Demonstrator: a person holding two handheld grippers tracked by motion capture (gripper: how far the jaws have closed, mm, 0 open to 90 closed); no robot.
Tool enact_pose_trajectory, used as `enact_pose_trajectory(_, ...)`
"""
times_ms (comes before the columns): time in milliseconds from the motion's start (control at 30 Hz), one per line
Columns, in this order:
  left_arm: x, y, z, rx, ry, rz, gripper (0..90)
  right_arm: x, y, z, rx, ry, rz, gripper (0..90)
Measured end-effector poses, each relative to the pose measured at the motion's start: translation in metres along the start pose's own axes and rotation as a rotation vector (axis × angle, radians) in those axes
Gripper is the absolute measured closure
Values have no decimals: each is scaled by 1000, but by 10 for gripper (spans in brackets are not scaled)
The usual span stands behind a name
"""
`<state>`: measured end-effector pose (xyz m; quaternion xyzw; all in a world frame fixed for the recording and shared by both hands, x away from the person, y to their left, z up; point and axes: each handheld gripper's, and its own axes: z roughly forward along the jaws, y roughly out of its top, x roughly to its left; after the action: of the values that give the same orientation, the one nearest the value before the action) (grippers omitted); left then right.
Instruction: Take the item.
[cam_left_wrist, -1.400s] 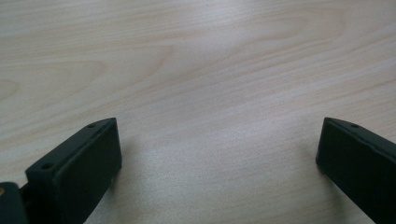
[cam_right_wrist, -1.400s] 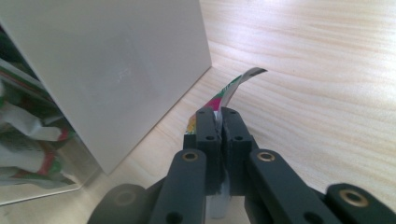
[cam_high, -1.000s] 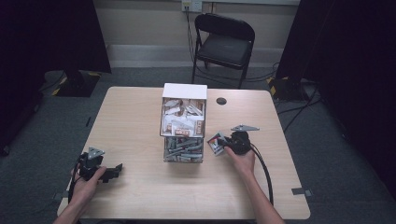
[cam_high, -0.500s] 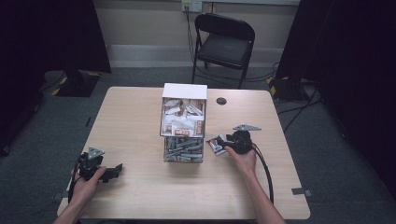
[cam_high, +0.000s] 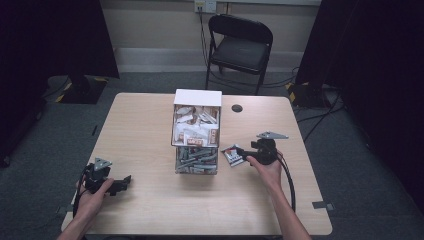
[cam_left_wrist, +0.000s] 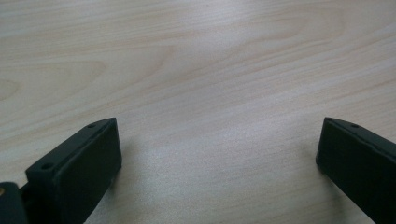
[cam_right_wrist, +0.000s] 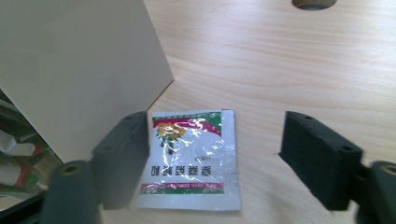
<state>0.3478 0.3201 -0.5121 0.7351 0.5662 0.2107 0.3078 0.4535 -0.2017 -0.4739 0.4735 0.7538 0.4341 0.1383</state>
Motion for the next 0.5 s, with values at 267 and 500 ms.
enact_pose_trajectory(267,0,0,0,0,-1,0,0,3,6,-23,-43,-19,1,145)
enact_pose_trajectory(500,0,0,0,0,-1,0,0,3,6,-46,-75,-20,10,142)
